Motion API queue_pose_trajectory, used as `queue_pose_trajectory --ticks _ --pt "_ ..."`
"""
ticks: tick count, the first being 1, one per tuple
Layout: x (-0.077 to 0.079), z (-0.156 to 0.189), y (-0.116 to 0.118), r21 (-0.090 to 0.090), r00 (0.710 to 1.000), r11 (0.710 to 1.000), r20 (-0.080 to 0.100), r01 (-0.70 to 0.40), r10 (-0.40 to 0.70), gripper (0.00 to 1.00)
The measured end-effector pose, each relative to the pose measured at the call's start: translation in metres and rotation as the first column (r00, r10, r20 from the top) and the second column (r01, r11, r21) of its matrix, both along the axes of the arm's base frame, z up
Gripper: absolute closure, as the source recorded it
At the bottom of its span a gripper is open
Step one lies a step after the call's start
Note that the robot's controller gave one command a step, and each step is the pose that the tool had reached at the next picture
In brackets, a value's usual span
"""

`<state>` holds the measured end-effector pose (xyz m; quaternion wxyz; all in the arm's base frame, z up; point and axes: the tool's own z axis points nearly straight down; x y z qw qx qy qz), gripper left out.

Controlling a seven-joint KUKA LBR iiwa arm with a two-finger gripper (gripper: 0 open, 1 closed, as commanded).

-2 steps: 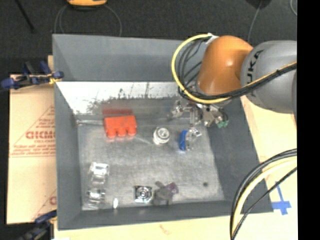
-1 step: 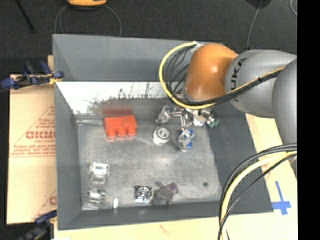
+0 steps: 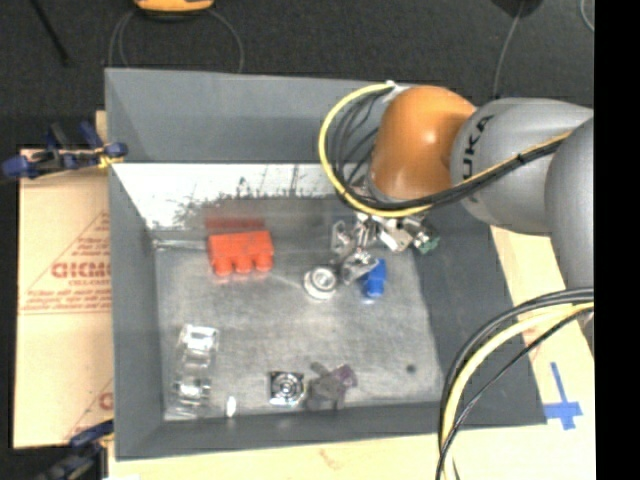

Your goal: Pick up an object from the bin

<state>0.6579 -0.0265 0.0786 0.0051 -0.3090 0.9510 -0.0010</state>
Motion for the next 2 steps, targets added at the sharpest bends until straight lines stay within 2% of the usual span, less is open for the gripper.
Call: queue_pose_trajectory --ticks 1,2 --pt "-0.001 -0.001 0.0 0.001 1.0 1.0 -0.002 0.001 -0.001 0.0" --pt "-0.038 -0.001 0.012 -0.004 0.984 0.984 0.004 -0.177 0.177 0.0"
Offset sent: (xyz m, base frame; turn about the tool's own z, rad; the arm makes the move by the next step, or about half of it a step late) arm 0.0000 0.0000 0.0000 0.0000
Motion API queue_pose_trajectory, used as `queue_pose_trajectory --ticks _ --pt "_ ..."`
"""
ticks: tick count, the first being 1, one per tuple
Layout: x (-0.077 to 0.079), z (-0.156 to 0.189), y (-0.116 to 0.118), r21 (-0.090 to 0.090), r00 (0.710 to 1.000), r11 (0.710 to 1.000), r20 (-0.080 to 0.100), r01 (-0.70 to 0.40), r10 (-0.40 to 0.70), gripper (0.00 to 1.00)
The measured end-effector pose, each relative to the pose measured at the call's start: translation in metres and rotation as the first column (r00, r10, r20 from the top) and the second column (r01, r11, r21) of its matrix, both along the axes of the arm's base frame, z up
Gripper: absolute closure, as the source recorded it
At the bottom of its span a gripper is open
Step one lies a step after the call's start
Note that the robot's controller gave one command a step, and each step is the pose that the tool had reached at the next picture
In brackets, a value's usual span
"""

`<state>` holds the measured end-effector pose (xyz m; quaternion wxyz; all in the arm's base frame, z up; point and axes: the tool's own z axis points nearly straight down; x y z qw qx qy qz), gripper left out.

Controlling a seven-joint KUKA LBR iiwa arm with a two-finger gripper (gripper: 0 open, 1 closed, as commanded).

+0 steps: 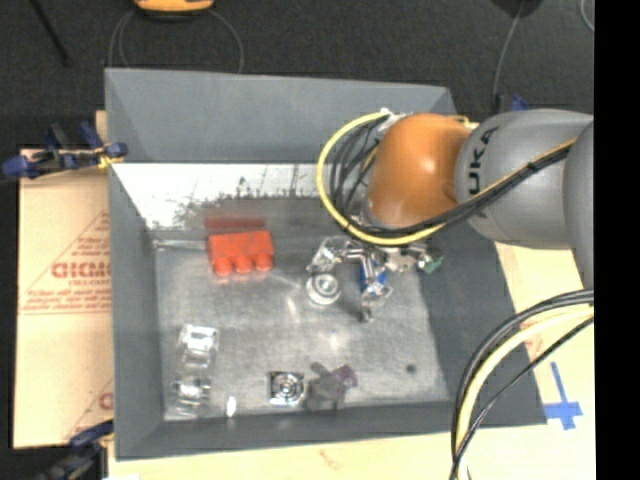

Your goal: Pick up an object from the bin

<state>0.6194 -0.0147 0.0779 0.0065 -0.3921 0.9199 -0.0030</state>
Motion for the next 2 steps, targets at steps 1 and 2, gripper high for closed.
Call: queue_pose_trajectory --ticks 1,2 --pt "0.002 0.002 0.001 0.003 1.0 1.0 0.005 0.0 0.0 1.0" --pt "0.025 0.152 -0.013 0.0 0.998 0.998 0.001 0.064 -0.064 1.0"
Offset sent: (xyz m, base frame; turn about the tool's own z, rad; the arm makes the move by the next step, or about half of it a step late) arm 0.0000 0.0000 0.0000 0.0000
